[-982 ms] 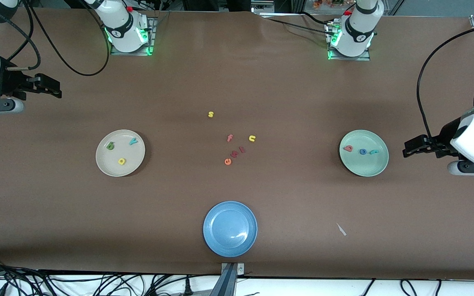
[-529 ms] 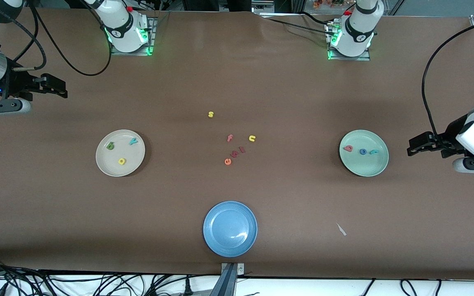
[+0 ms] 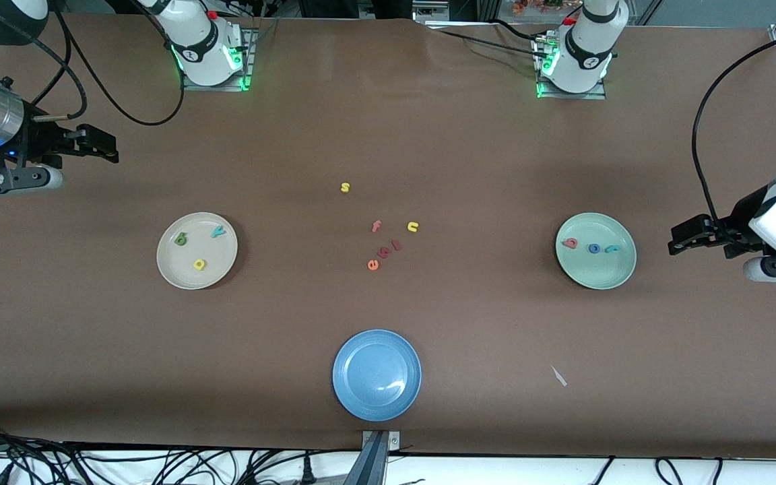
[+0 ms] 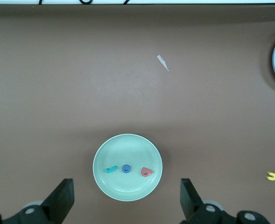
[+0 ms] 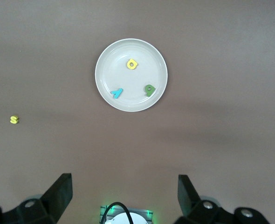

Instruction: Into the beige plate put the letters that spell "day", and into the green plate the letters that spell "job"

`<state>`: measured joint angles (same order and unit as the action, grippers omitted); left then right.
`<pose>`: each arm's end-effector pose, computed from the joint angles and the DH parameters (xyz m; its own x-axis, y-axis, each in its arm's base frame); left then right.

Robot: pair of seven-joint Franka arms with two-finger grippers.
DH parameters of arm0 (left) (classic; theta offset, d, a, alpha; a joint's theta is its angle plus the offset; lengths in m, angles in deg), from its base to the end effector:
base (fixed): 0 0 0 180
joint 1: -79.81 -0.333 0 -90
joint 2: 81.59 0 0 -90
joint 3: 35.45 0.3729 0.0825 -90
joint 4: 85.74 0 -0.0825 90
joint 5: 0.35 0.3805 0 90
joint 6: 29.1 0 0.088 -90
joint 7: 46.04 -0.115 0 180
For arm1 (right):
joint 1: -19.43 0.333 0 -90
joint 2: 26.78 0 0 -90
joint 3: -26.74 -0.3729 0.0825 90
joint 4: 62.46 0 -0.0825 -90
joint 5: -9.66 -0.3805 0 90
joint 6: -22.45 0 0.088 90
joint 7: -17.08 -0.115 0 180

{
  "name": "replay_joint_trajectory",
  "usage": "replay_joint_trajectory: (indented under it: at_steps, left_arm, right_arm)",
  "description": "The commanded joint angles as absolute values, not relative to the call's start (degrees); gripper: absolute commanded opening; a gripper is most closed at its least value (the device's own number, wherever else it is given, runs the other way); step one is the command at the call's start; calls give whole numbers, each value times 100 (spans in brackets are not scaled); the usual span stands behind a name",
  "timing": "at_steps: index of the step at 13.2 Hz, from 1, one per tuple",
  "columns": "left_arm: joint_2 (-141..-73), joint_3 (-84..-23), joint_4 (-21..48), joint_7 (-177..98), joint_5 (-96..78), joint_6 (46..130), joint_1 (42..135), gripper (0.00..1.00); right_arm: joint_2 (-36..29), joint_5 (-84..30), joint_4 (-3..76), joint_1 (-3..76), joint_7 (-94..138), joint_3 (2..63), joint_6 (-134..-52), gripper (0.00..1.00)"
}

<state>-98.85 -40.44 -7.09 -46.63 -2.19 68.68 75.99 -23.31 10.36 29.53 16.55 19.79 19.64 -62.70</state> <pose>0.6678 -0.0075 0.5962 0.9992 -0.0216 0.0341 -0.0235 -0.9981 0.0574 0.5562 0.0373 0.6175 0.9766 0.1196 -0.1785 0.1208 -0.9927 -0.0038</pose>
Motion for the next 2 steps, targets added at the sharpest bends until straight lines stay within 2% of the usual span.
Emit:
replay_joint_trajectory:
  at_steps: [1,2]
  left_arm:
    - [-9803,-4037,-743,-4780,-115,6749,7629,100]
    - [-9803,-4037,-743,-4780,-115,6749,7629,100]
  right_arm:
    - [-2265,983,2780,1679,2042,2006,-6140,100]
    - [-2265,983,2780,1679,2042,2006,-6140,100]
